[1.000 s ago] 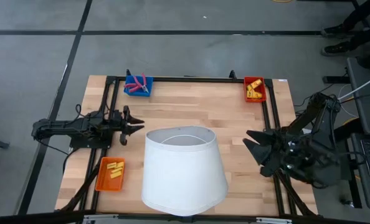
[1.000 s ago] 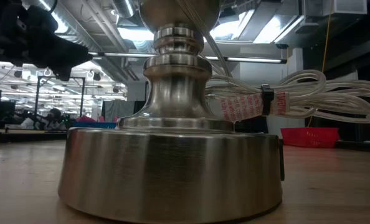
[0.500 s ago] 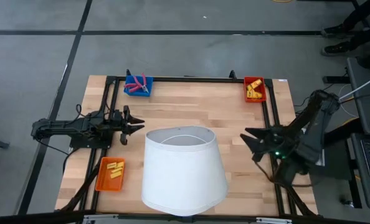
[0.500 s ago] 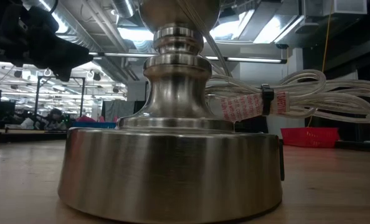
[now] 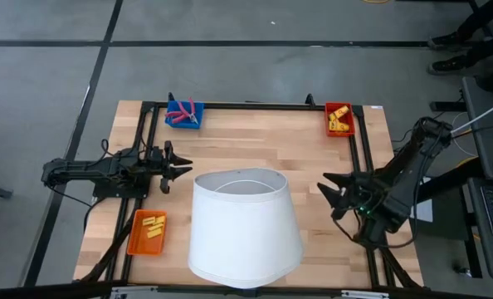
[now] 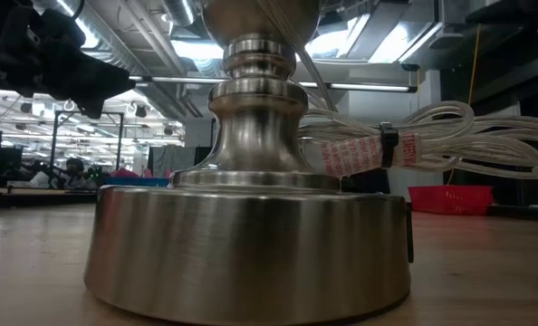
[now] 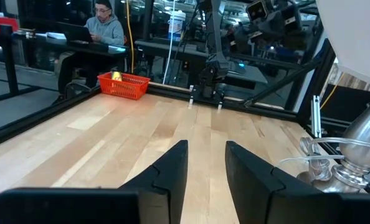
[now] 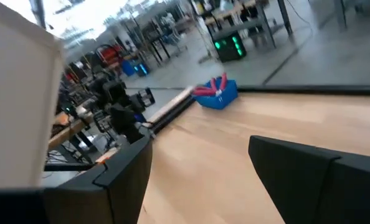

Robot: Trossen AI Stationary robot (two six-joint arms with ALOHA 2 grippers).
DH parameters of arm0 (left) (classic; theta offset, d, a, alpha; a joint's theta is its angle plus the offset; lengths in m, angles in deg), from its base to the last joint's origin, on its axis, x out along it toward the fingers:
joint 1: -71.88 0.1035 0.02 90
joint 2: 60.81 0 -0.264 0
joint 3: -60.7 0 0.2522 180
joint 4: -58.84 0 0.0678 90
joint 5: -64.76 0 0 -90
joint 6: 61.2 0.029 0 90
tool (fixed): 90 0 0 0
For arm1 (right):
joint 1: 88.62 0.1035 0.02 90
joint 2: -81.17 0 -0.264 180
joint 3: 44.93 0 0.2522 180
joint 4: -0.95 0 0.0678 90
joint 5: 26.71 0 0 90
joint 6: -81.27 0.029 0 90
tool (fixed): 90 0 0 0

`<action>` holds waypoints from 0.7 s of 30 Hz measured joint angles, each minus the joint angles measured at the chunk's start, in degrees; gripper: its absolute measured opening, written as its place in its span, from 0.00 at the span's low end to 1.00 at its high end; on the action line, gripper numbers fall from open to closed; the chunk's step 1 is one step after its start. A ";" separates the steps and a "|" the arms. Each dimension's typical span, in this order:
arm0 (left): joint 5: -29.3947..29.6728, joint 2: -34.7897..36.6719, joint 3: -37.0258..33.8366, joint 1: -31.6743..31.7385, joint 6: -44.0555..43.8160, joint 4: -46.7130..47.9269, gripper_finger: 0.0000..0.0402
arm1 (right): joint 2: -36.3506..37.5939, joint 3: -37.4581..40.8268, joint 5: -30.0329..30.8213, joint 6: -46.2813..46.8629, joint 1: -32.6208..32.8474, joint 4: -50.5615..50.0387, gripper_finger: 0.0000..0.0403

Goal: Pick & Place School Supplies
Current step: Return to Home Position

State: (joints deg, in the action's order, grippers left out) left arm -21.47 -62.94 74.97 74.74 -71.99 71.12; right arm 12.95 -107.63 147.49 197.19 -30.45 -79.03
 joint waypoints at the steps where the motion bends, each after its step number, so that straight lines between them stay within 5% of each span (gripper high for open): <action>1: 0.02 0.00 0.00 0.00 0.00 0.00 0.26 | 0.00 0.53 1.10 -0.38 0.01 0.57 0.68; 7: -0.25 -0.02 -0.01 -0.01 0.00 -0.01 0.26 | 2.71 3.10 5.93 -6.85 -4.54 18.20 0.67; 10: -0.24 0.00 -0.02 -0.02 0.00 -0.02 0.26 | 6.29 3.60 5.59 -26.71 -6.50 39.42 0.67; 12: -0.29 -0.02 0.00 -0.02 0.00 -0.04 0.26 | 7.72 3.50 2.69 -49.89 -7.99 57.15 0.67; 16: -0.29 -0.02 -0.02 -0.02 0.00 -0.01 0.25 | 9.18 3.49 -18.42 -93.66 -12.71 83.78 0.66; 21: -0.31 -0.02 -0.02 -0.02 0.00 -0.02 0.25 | 9.62 4.40 -40.92 -107.72 -20.43 86.15 0.66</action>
State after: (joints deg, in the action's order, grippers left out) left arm -21.78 -62.96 74.96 74.72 -71.99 71.10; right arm 22.56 -103.23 106.57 89.46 -50.88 7.12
